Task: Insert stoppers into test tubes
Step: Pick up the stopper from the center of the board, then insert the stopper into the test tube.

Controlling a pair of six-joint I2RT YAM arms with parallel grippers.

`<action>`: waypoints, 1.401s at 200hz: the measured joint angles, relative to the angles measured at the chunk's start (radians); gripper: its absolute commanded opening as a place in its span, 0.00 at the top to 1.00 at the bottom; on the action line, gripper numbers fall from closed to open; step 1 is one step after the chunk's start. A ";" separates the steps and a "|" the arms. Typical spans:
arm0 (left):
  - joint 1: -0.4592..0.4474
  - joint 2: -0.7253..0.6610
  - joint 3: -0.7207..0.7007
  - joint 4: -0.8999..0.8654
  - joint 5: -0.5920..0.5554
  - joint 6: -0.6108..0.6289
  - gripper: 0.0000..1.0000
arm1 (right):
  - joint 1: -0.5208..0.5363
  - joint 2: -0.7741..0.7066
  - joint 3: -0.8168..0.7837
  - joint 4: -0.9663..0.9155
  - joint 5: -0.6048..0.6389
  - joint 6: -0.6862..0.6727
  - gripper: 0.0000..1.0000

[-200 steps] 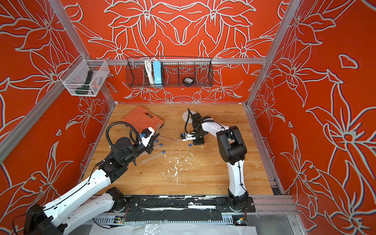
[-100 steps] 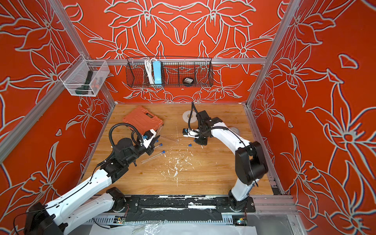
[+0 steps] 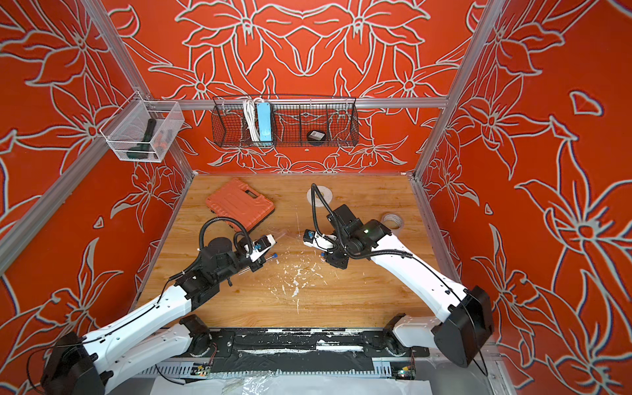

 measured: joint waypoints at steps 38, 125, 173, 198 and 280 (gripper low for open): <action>-0.106 0.019 -0.013 -0.033 -0.030 0.129 1.00 | 0.050 -0.076 -0.016 -0.034 -0.027 0.090 0.94; -0.261 0.037 -0.077 -0.044 -0.184 0.401 1.00 | 0.173 -0.018 0.027 -0.100 -0.079 0.186 0.94; -0.291 0.044 -0.087 -0.030 -0.260 0.467 1.00 | 0.202 0.052 0.077 -0.107 -0.083 0.205 0.95; -0.294 0.055 -0.087 -0.023 -0.285 0.468 1.00 | 0.208 0.065 0.078 -0.105 -0.087 0.216 0.95; -0.294 0.058 -0.087 -0.021 -0.294 0.468 1.00 | 0.215 0.103 0.096 -0.092 -0.097 0.234 0.96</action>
